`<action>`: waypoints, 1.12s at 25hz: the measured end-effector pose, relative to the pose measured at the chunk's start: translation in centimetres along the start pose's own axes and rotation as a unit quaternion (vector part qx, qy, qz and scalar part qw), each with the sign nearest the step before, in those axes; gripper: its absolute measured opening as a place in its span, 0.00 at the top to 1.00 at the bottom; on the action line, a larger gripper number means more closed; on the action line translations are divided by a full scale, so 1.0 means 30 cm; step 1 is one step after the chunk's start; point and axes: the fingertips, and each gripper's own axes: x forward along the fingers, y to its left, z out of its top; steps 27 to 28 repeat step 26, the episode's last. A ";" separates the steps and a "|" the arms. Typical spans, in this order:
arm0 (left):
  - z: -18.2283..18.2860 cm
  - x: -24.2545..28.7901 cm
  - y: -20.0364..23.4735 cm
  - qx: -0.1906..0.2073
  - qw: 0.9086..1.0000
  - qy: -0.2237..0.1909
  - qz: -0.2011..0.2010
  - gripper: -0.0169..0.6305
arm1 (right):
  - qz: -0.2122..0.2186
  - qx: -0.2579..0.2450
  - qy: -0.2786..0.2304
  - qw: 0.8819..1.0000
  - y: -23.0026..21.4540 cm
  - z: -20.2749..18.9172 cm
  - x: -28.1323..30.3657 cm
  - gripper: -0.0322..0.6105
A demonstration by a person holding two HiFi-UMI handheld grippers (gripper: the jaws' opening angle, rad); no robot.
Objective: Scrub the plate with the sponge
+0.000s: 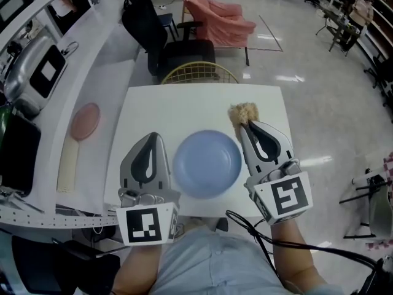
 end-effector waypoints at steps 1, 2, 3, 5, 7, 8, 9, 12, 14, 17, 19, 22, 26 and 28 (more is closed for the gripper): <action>0.001 0.002 -0.001 -0.001 1.000 0.000 0.000 0.95 | 0.000 -0.002 -0.003 1.000 0.001 0.003 0.003 0.89; 0.001 0.003 -0.001 -0.002 1.000 0.000 -0.001 0.95 | 0.002 -0.006 -0.011 1.000 0.005 0.009 0.007 0.89; 0.002 0.004 0.000 0.000 1.000 -0.001 -0.001 0.95 | 0.006 -0.010 -0.024 1.000 0.009 0.020 0.011 0.89; 0.004 0.006 0.001 0.005 1.000 -0.004 -0.003 0.95 | 0.007 -0.011 -0.037 0.999 0.011 0.035 0.016 0.89; 0.003 0.007 -0.003 0.006 1.000 -0.003 -0.005 0.95 | 0.002 -0.006 -0.031 0.999 0.006 0.034 0.015 0.89; 0.002 0.008 -0.007 0.006 1.000 -0.002 -0.007 0.95 | 0.001 -0.005 -0.029 1.000 0.004 0.031 0.014 0.89; 0.000 0.008 -0.010 0.007 1.000 -0.002 -0.008 0.95 | 0.001 -0.004 -0.024 1.000 0.003 0.026 0.013 0.89; -0.008 0.010 -0.018 0.005 1.000 0.001 -0.013 0.95 | 0.006 -0.007 -0.032 0.999 0.009 0.024 0.017 0.89; -0.013 0.013 -0.021 0.005 1.000 0.003 -0.016 0.95 | 0.009 -0.008 -0.046 0.999 0.013 0.032 0.024 0.89; -0.018 0.017 -0.025 0.004 1.000 0.005 -0.019 0.95 | 0.009 -0.004 -0.028 1.000 0.014 0.021 0.028 0.89; -0.023 0.018 -0.027 0.003 1.000 0.008 -0.020 0.95 | 0.008 -0.003 -0.026 1.000 0.013 0.019 0.028 0.89; -0.029 0.018 -0.030 0.002 1.000 0.010 -0.021 0.95 | 0.011 -0.003 -0.039 0.999 0.016 0.026 0.032 0.89; -0.034 0.017 -0.035 0.002 1.000 0.013 -0.023 0.95 | 0.012 -0.003 -0.036 0.999 0.015 0.020 0.031 0.89; -0.034 0.017 -0.035 0.002 1.000 0.013 -0.023 0.95 | 0.012 -0.003 -0.036 0.999 0.015 0.020 0.031 0.89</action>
